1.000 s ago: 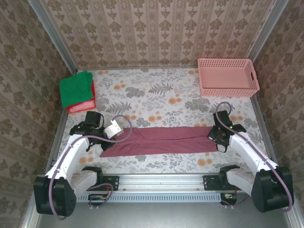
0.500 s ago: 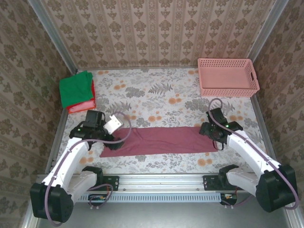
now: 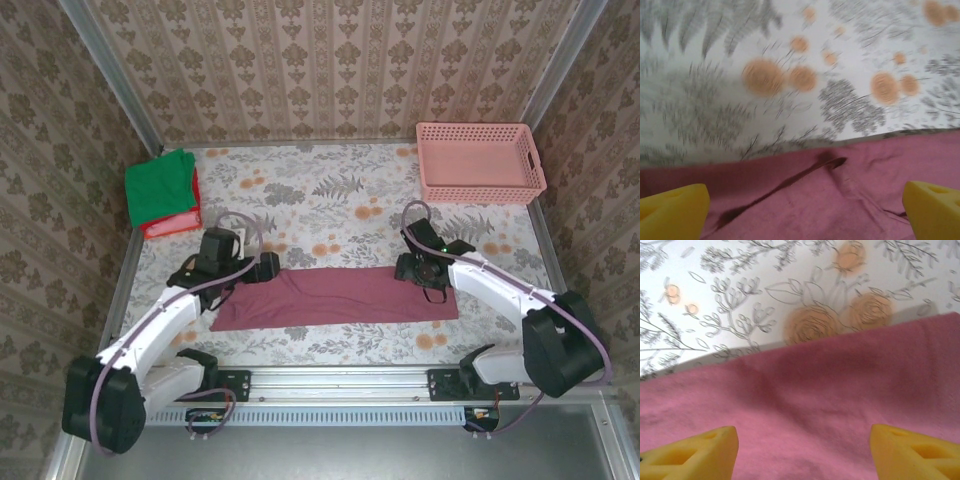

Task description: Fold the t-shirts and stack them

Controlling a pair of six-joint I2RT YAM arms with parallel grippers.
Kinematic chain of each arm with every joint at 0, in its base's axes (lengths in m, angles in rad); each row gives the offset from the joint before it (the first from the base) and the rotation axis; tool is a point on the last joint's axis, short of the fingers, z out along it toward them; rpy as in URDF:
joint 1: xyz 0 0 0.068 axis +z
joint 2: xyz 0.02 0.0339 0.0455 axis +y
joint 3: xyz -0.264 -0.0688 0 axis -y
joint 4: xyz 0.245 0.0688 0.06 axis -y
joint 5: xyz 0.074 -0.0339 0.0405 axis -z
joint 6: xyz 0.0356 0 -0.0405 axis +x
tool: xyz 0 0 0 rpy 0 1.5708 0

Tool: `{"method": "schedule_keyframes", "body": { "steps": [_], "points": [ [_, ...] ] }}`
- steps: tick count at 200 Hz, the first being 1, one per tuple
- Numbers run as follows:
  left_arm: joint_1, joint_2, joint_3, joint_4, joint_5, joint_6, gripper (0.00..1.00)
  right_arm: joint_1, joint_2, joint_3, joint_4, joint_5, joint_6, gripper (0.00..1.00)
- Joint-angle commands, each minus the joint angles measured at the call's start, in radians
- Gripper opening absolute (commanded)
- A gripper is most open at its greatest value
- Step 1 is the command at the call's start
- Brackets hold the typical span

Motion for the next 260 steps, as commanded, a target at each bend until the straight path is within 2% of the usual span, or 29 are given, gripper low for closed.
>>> {"method": "schedule_keyframes", "body": {
  "steps": [1, 34, 67, 97, 120, 141, 165, 191, 227, 244, 260],
  "points": [
    [-0.001, 0.080, -0.030, 0.055, -0.031, -0.219, 1.00, -0.006, 0.036, 0.035, 0.062, -0.056, 0.011, 0.69],
    [0.010, 0.249, -0.037, 0.139, -0.017, -0.254, 1.00, -0.018, 0.112, 0.034, 0.097, -0.077, 0.023, 0.68],
    [0.054, 0.467, 0.064, 0.217, -0.007, -0.191, 1.00, -0.032, 0.150, 0.004, 0.141, -0.105, 0.049, 0.67],
    [0.097, 0.659, 0.250, 0.230, 0.011, -0.096, 1.00, -0.034, 0.138, -0.046, 0.173, -0.114, 0.076, 0.66],
    [0.114, 0.825, 0.463, 0.177, 0.030, -0.027, 1.00, -0.029, 0.140, -0.087, 0.213, -0.140, 0.106, 0.66],
    [0.111, 0.910, 0.610, 0.135, 0.028, -0.003, 1.00, -0.025, 0.117, -0.101, 0.198, -0.127, 0.109, 0.66],
    [0.099, 0.943, 0.721, 0.102, 0.028, 0.039, 1.00, -0.024, 0.050, -0.119, 0.193, -0.111, 0.090, 0.66],
    [0.075, 0.908, 0.759, 0.065, -0.030, 0.060, 1.00, -0.025, -0.024, -0.107, 0.181, -0.107, 0.049, 0.68],
    [0.033, 0.780, 0.669, 0.073, -0.165, 0.040, 1.00, -0.018, -0.020, -0.079, 0.211, -0.126, -0.013, 0.70],
    [0.021, 0.725, 0.600, 0.088, -0.227, -0.028, 1.00, -0.017, 0.017, -0.059, 0.229, -0.146, -0.038, 0.70],
    [0.021, 0.699, 0.536, 0.110, -0.238, -0.094, 1.00, -0.006, 0.078, -0.021, 0.224, -0.162, -0.054, 0.70]
  ]
}}
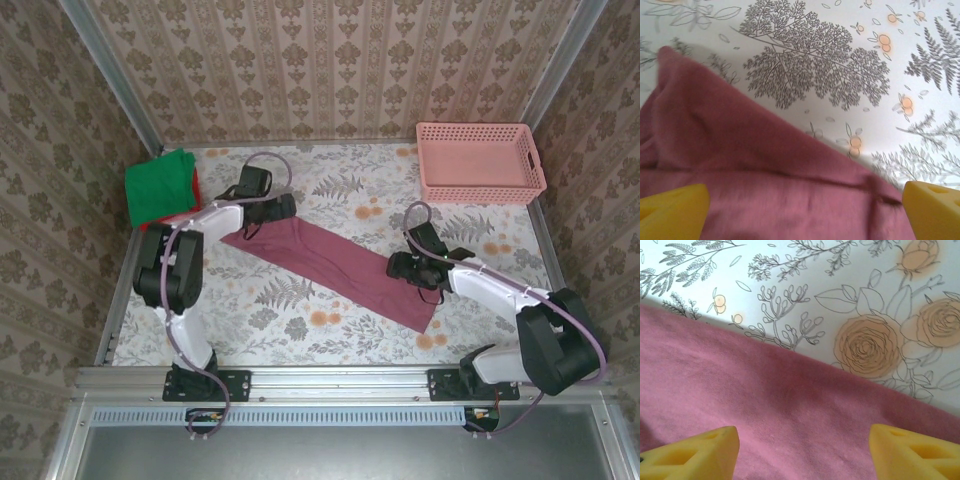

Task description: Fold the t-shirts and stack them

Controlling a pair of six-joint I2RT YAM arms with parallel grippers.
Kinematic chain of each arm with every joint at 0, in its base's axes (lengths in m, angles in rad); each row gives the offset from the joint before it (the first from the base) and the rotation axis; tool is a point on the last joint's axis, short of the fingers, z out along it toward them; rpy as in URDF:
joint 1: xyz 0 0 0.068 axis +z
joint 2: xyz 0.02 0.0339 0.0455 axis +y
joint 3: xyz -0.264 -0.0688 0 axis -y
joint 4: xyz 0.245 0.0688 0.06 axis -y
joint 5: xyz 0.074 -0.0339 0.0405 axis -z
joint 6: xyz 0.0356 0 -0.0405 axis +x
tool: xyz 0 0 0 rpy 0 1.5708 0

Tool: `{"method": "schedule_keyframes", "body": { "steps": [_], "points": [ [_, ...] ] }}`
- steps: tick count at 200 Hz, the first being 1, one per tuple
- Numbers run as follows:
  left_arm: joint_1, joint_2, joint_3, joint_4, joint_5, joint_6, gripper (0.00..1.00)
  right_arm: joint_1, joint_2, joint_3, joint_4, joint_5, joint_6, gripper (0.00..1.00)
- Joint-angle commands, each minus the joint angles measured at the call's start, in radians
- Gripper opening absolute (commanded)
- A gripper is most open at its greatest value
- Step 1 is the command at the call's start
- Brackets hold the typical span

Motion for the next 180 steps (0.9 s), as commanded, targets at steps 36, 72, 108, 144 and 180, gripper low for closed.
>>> {"method": "schedule_keyframes", "body": {
  "steps": [36, 72, 108, 144, 180],
  "points": [
    [-0.001, 0.008, -0.107, 0.031, -0.020, -0.182, 0.95, 0.044, 0.133, 0.091, 0.037, -0.062, -0.048, 0.68],
    [0.002, 0.179, 0.039, -0.021, 0.037, -0.182, 0.76, 0.086, 0.162, 0.072, 0.032, -0.078, -0.041, 0.60],
    [-0.004, 0.378, 0.317, -0.137, 0.102, -0.049, 0.80, 0.171, 0.182, 0.035, 0.061, -0.086, 0.001, 0.61],
    [-0.002, 0.596, 0.677, -0.308, 0.145, 0.053, 0.84, 0.277, 0.244, 0.079, 0.094, -0.103, 0.041, 0.61],
    [-0.006, 0.832, 1.098, -0.516, 0.224, 0.118, 0.88, 0.384, 0.373, 0.210, 0.122, -0.141, 0.044, 0.62]
  ]
}}
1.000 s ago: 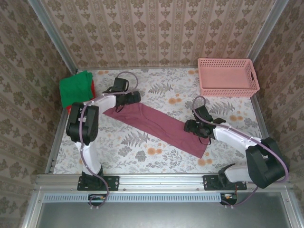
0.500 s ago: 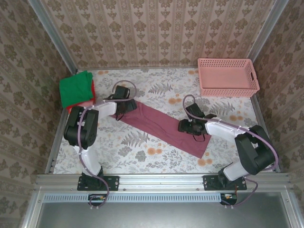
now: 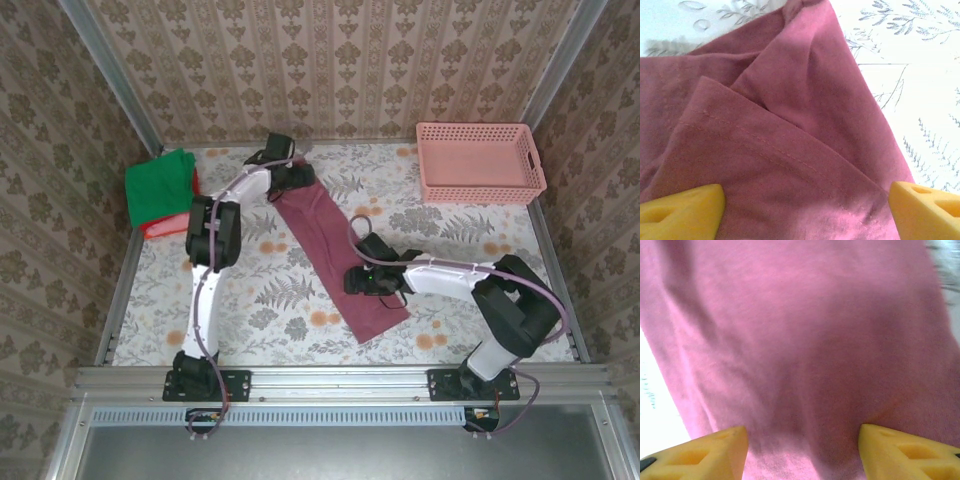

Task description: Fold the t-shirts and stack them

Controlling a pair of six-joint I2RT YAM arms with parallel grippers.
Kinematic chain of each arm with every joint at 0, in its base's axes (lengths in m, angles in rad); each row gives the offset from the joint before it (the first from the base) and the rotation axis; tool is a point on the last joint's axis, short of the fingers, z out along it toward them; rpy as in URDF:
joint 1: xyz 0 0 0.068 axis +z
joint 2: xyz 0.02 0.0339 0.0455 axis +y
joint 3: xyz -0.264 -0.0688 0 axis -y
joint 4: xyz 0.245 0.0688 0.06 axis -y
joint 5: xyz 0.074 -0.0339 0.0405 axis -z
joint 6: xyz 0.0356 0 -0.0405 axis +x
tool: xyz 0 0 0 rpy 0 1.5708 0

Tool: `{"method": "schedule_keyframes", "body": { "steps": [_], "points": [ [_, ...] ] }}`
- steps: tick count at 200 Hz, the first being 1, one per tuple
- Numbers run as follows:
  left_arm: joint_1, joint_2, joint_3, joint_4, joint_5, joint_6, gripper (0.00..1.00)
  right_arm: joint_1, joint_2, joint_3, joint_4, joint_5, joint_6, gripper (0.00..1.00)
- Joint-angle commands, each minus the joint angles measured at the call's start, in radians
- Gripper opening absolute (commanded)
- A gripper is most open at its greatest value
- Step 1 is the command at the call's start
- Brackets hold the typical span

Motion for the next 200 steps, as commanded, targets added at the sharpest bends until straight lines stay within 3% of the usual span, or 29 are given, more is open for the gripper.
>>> {"method": "schedule_keyframes", "body": {
  "steps": [1, 32, 63, 107, 127, 164, 200],
  "points": [
    [-0.003, 0.182, 0.211, -0.257, 0.099, 0.075, 0.88, 0.069, 0.112, 0.077, 0.015, -0.075, 0.026, 0.62],
    [-0.005, 0.288, 0.450, -0.323, 0.177, 0.070, 0.93, 0.124, 0.150, 0.164, 0.053, -0.098, 0.022, 0.63],
    [-0.007, 0.184, 0.377, -0.228, 0.197, 0.049, 1.00, 0.119, 0.052, 0.166, 0.070, -0.022, -0.021, 0.66],
    [0.004, 0.007, 0.324, -0.177, 0.201, 0.049, 1.00, 0.043, -0.072, 0.124, 0.094, 0.067, -0.089, 0.72],
    [0.009, -0.107, 0.211, -0.143, 0.160, 0.044, 1.00, -0.039, -0.068, 0.136, 0.096, 0.051, -0.096, 0.71],
    [0.016, -0.343, -0.183, 0.025, 0.036, -0.028, 1.00, -0.162, 0.026, 0.232, 0.107, -0.016, -0.100, 0.67],
    [0.039, -0.372, -0.373, 0.118, 0.036, -0.096, 0.88, -0.183, 0.087, 0.322, 0.103, -0.061, -0.113, 0.65]
  ]
}}
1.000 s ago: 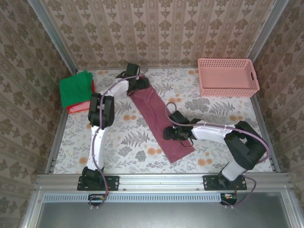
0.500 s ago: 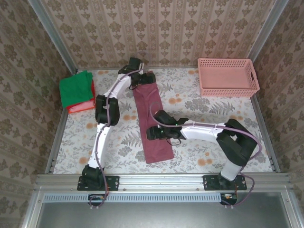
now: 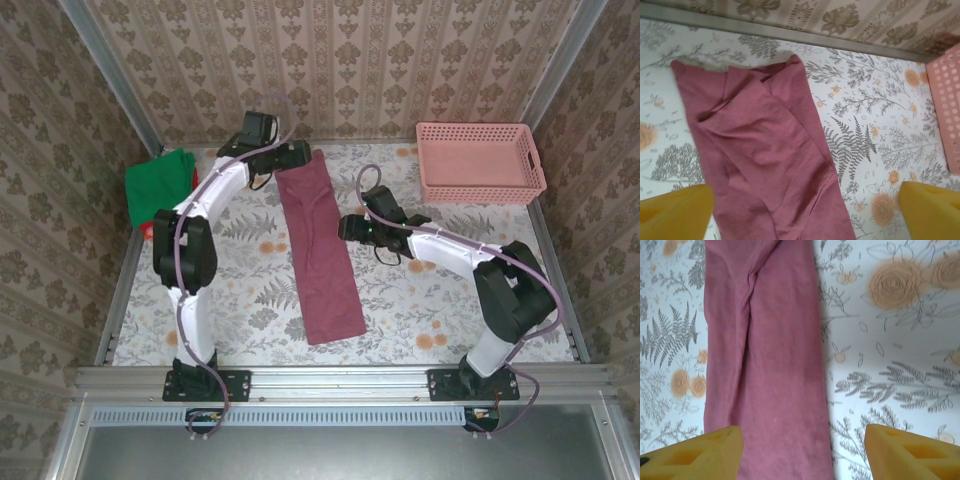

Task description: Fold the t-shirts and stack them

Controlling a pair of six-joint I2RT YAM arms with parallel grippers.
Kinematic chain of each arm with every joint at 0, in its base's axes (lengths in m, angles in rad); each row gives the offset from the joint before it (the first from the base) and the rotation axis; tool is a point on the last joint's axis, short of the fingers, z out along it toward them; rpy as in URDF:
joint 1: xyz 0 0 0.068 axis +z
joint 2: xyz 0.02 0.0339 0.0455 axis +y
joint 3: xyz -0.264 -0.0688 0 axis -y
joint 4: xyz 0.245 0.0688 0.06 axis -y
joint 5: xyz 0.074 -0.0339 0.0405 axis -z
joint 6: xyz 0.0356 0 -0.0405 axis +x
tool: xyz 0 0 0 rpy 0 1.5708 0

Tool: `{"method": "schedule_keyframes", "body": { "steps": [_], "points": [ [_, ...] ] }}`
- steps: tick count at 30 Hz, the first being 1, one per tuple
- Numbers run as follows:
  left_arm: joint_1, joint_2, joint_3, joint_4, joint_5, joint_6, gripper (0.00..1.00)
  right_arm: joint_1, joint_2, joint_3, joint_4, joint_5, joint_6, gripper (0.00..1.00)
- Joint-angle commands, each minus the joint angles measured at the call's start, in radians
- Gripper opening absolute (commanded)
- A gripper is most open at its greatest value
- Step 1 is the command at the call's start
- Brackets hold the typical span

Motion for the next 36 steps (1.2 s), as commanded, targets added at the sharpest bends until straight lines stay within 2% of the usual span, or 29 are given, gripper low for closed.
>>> {"method": "schedule_keyframes", "body": {
  "steps": [1, 7, 13, 19, 29, 31, 36],
  "points": [
    [0.025, 0.045, -0.099, 0.075, -0.034, -0.071, 0.88, 0.007, 0.029, 0.076, 0.004, -0.060, -0.031, 0.65],
    [0.045, 0.166, -0.062, 0.080, -0.007, -0.071, 0.68, 0.011, 0.043, 0.061, 0.036, -0.124, -0.007, 0.65],
    [0.039, 0.287, 0.036, 0.036, 0.003, -0.068, 0.58, 0.023, 0.007, -0.022, 0.068, -0.123, 0.023, 0.64],
    [0.022, 0.386, 0.154, -0.019, 0.050, -0.060, 0.52, 0.040, -0.027, -0.084, 0.074, -0.120, 0.040, 0.64],
    [-0.016, 0.566, 0.445, -0.117, 0.133, -0.086, 0.53, 0.042, -0.173, -0.165, 0.016, -0.042, -0.023, 0.65],
    [-0.018, 0.550, 0.440, -0.102, 0.135, -0.085, 0.58, 0.042, -0.200, -0.174, 0.002, -0.027, -0.070, 0.66],
    [-0.018, 0.393, 0.289, -0.012, 0.131, -0.050, 0.81, 0.100, -0.284, -0.226, 0.020, -0.029, -0.359, 0.74]
  ]
}}
